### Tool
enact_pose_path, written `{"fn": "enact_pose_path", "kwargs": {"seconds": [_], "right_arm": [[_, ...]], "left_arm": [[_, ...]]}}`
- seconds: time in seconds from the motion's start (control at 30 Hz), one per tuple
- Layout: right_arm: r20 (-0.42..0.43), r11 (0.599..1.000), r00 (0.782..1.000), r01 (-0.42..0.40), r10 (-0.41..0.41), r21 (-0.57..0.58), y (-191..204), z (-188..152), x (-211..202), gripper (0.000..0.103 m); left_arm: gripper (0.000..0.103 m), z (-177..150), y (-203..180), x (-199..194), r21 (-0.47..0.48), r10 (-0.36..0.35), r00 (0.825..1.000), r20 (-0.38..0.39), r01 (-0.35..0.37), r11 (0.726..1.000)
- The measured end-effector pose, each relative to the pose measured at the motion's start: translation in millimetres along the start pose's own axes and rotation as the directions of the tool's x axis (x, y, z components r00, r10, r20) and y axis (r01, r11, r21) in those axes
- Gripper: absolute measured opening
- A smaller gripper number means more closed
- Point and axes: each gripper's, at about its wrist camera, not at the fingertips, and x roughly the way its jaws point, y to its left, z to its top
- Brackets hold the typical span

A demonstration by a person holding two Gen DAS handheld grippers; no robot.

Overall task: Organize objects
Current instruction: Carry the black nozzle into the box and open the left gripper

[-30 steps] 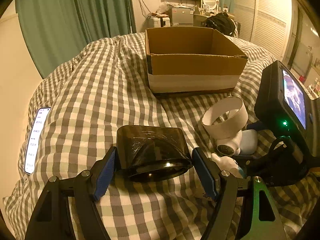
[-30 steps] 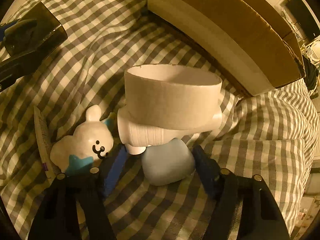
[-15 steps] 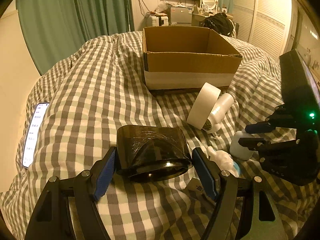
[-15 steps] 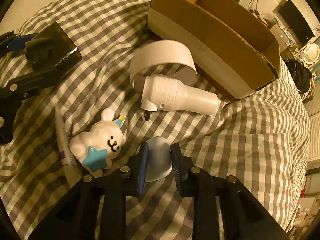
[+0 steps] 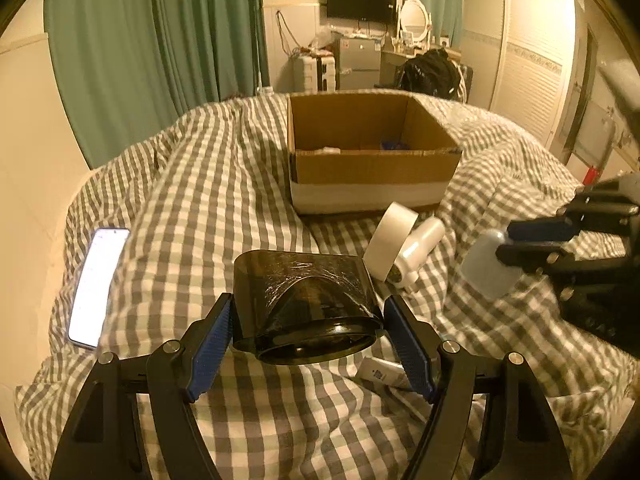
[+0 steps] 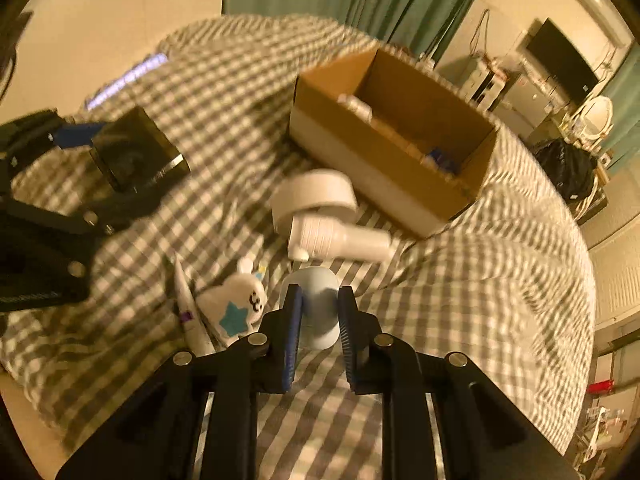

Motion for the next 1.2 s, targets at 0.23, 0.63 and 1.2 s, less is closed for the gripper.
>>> {"fn": "enact_pose_path", "kwargs": {"seconds": [0.23,0.63,1.2], "right_arm": [[0.128,0.997,0.989,0.078,-0.077,-0.004,-20,31,-51,0.014],[0.250,0.994,0.963,0.101,-0.105,0.028,-65,109,-74,0.000],[0.202,0.960,0.979,-0.052,-0.004,0.274,-157,139,74,0.000]], "left_arm": [[0.077,37,2,-19,0.001,-0.022,0.997,0.075,0.022,1.000],[0.077,134,3,28,-0.007,-0.044,0.987,0.154,0.045,0.999],[0.077,182,-29,172,0.078,-0.087,0.994,0.063,0.082,0.994]]}}
